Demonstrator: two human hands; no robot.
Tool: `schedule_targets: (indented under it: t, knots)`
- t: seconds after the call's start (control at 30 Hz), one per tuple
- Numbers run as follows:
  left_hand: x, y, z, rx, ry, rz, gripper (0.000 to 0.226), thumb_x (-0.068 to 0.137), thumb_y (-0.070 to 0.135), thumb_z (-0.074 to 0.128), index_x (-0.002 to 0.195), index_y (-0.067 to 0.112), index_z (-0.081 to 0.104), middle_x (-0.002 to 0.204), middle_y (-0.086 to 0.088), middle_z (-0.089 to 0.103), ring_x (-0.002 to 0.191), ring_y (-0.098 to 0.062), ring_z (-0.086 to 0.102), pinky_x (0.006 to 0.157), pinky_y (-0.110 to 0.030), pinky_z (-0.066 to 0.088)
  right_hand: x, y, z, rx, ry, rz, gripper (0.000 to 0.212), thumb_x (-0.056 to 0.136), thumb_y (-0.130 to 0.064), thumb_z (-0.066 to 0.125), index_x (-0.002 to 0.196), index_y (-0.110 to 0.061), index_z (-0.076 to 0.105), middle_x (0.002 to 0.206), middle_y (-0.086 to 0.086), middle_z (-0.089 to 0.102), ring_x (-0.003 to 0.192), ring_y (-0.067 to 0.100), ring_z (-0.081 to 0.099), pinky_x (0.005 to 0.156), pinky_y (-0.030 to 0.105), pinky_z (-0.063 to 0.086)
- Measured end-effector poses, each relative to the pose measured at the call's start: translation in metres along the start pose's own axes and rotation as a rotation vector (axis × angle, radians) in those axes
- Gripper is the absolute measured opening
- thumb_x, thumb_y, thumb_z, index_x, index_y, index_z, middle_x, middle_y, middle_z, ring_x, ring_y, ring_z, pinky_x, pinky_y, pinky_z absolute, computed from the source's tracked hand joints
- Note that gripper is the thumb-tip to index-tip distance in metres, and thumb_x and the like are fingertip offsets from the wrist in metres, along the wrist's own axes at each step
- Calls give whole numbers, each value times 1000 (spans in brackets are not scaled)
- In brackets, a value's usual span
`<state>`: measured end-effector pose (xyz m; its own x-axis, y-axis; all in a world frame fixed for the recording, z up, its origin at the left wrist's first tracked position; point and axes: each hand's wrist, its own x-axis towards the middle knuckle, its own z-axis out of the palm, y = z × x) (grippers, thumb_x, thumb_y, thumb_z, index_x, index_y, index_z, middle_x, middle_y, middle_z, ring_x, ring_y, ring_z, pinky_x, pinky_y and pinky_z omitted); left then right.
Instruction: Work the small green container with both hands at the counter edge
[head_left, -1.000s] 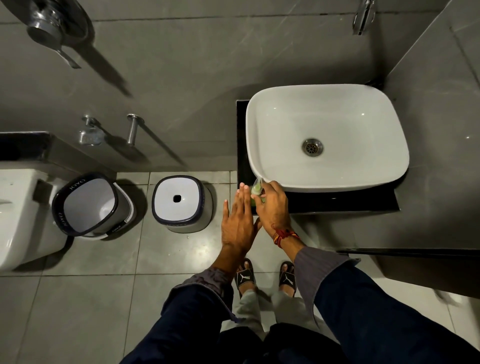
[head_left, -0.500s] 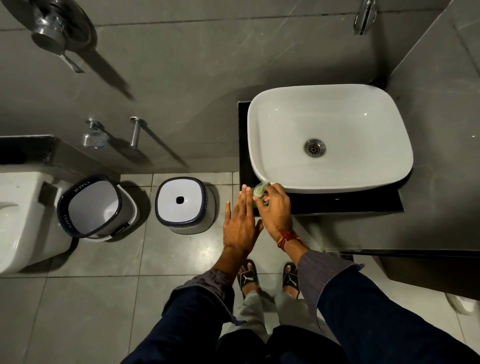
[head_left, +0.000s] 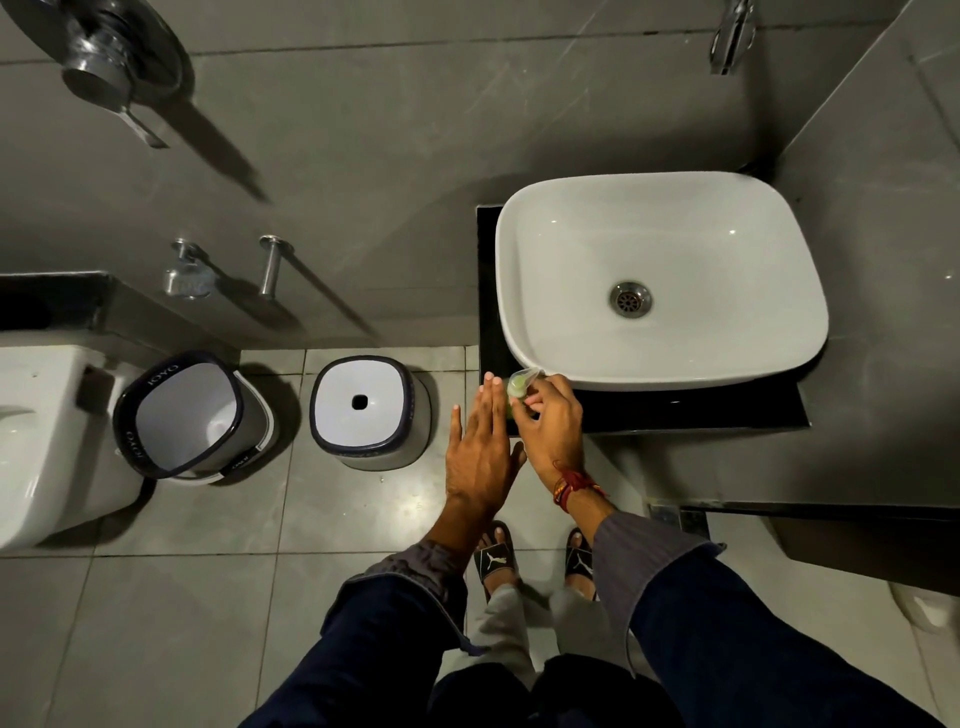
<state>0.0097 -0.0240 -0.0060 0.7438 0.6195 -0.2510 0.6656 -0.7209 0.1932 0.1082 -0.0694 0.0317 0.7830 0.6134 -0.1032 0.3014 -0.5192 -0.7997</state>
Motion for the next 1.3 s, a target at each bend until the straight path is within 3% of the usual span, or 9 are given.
schedule_targets:
  t: [0.2, 0.43, 0.57, 0.67, 0.8, 1.07, 1.23, 1.3]
  knots:
    - [-3, 4, 1, -58, 28, -9, 92, 102, 57, 42, 160, 7, -9, 171, -10, -10, 158, -22, -4, 129, -49, 6, 1, 2, 2, -13, 13, -16, 30, 89, -16, 73, 115, -3, 67, 113, 11, 63, 97, 26, 68, 83, 43, 63]
    - [1, 0, 1, 5, -1, 8, 100, 99, 54, 51, 159, 10, -16, 171, -9, -15, 158, -22, -7, 129, -50, 8, -1, 8, -15, -103, 47, -89, 37, 84, -20, 79, 115, -9, 61, 115, 7, 58, 99, 23, 65, 80, 41, 63]
    - [0, 2, 2, -8, 6, -11, 98, 101, 53, 50, 159, 10, -16, 171, -9, -14, 158, -23, -7, 128, -51, 8, 7, 7, -27, -336, -34, -273, 60, 84, -18, 75, 138, -17, 49, 123, 10, 50, 108, 22, 56, 81, 32, 61]
    - [0, 5, 3, 3, 11, -24, 99, 100, 57, 48, 159, 9, -16, 171, -9, -14, 158, -23, -7, 129, -51, 6, 7, 0, -28, -429, -70, -304, 52, 84, -15, 69, 134, -12, 54, 124, 13, 51, 111, 26, 55, 78, 39, 64]
    - [-1, 7, 5, -15, 33, -34, 97, 100, 58, 46, 160, 9, -12, 171, -9, -11, 158, -22, -3, 129, -50, 7, -2, -2, -28, -381, -32, -279, 34, 87, -15, 67, 119, -5, 61, 115, 13, 56, 104, 25, 60, 78, 38, 63]
    - [1, 6, 7, 17, 15, -36, 97, 99, 61, 41, 159, 9, -15, 171, -9, -14, 158, -22, -5, 128, -51, 7, -18, -8, -26, -386, 0, -248, 33, 101, -25, 57, 119, 1, 66, 118, 18, 61, 112, 29, 62, 95, 41, 58]
    - [0, 5, 4, 21, -9, -30, 88, 95, 58, 18, 159, 9, -16, 171, -9, -15, 158, -22, -6, 128, -51, 6, -21, -7, -23, -455, 24, -294, 29, 98, -23, 62, 110, 2, 69, 105, 19, 66, 96, 30, 68, 81, 39, 63]
    - [0, 4, 4, 16, -4, -28, 86, 96, 57, 19, 159, 9, -15, 171, -9, -15, 158, -22, -5, 128, -51, 6, -21, -4, -22, -484, 33, -335, 26, 96, -22, 65, 108, 1, 69, 100, 18, 66, 91, 29, 69, 76, 38, 64]
